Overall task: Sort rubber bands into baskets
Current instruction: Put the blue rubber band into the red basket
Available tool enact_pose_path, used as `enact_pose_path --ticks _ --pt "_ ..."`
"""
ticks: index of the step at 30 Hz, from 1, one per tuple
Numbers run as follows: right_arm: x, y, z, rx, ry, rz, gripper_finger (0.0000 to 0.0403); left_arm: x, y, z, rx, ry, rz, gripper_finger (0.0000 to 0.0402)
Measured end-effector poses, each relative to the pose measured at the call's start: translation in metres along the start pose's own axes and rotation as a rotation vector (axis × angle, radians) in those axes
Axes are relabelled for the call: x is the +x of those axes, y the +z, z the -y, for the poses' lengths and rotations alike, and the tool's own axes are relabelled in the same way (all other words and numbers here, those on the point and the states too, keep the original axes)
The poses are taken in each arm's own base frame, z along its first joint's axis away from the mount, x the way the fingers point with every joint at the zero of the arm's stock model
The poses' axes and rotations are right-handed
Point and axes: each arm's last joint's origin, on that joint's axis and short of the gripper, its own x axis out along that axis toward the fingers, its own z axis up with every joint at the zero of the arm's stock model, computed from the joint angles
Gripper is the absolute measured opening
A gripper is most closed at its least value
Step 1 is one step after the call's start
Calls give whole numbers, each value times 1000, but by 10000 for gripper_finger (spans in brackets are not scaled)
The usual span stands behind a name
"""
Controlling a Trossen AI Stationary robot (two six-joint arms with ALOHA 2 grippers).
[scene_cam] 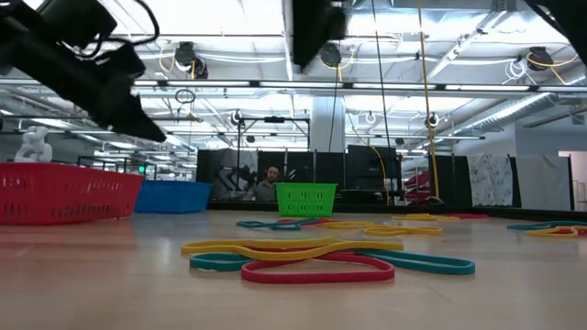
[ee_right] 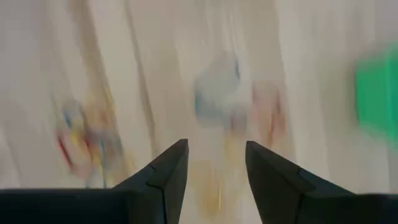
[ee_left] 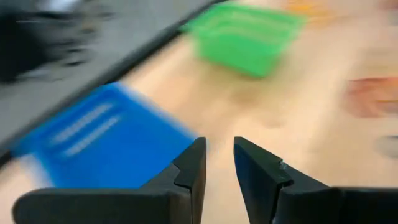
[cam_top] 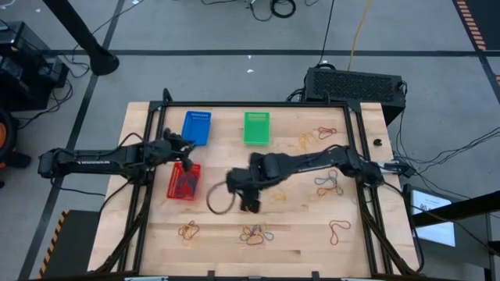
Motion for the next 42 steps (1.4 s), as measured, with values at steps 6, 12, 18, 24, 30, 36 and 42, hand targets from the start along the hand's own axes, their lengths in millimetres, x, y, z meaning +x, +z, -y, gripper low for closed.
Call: enact_pose_path --ticks 6,12,18,24,30,36,42 --pt "-5 -23 -25 110 -36 -85 153 -5 11 18 5 -518 69 90" --pt "19 -19 -62 -6 35 3 153 -18 15 36 64 -823 78 90" --pt "61 -8 -66 -68 23 -10 153 -31 24 51 109 -895 97 90" --pt "80 6 -45 -173 -20 -16 153 -38 28 66 207 -866 72 90" --pt "106 7 -25 -307 4 -86 153 -42 31 71 310 -745 32 90" --pt "141 4 -2 -326 18 -146 153 -43 31 70 344 -705 42 90" --pt "159 3 11 -308 56 -156 153 -42 31 69 344 -676 45 90"
